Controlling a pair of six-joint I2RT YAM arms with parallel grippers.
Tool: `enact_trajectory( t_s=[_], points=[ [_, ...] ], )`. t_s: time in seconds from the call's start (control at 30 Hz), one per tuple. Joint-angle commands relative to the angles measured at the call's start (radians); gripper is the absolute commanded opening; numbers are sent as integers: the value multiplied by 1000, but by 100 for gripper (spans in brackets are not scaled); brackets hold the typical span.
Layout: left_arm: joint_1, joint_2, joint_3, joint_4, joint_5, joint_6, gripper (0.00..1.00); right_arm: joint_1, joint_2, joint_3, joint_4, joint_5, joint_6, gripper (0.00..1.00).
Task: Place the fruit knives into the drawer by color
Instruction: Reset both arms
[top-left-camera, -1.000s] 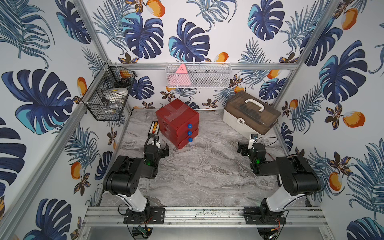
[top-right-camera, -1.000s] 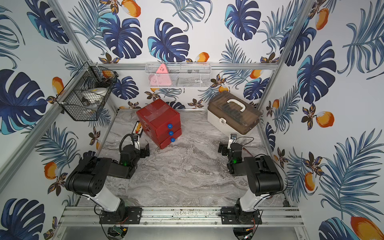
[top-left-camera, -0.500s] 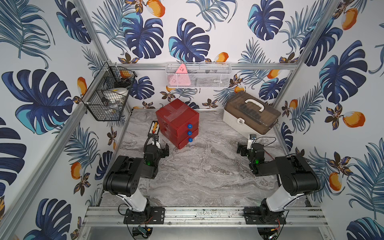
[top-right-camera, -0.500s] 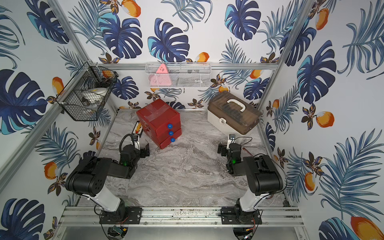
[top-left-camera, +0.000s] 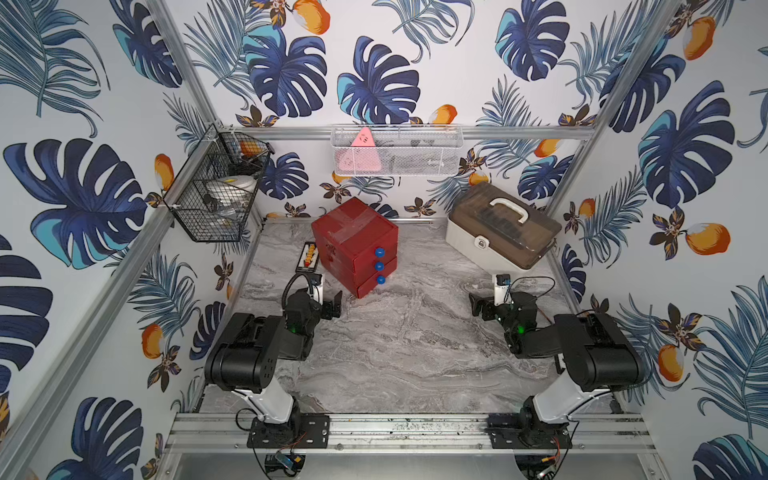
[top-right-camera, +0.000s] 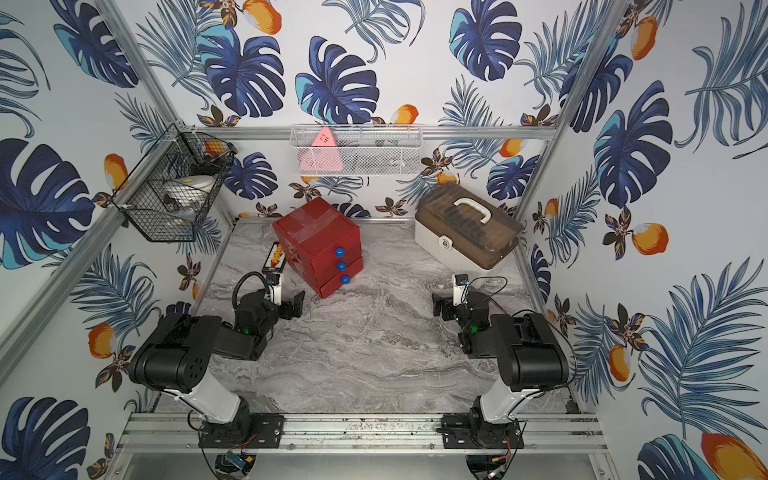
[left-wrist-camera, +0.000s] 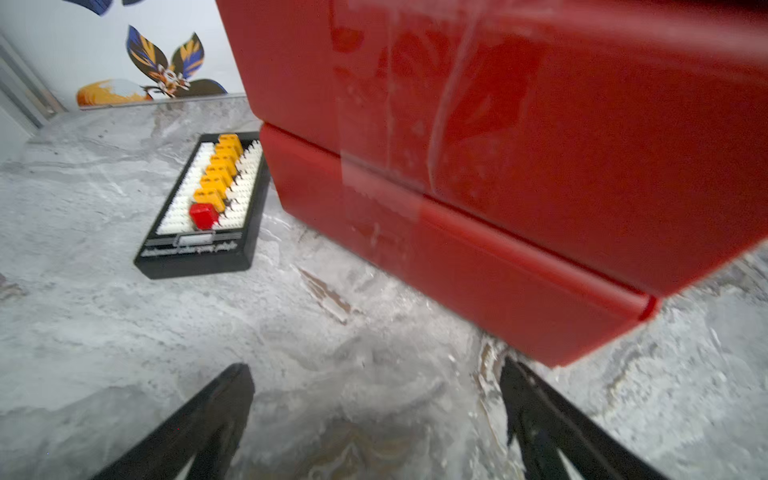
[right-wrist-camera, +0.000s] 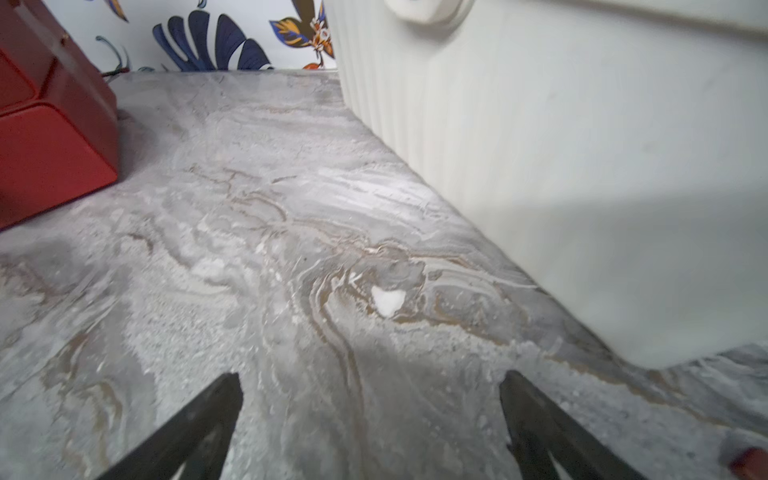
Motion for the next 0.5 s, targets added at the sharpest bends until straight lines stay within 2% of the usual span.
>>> enact_trajectory(
  t_s=[0.0,0.47],
  points=[
    [-14,4,24,-21,-148,-35,99,11,1,46,-50,150,55,100],
    [-16,4,23,-20,-149,-33,99,30,-3,60,-91,177,46,100]
  ],
)
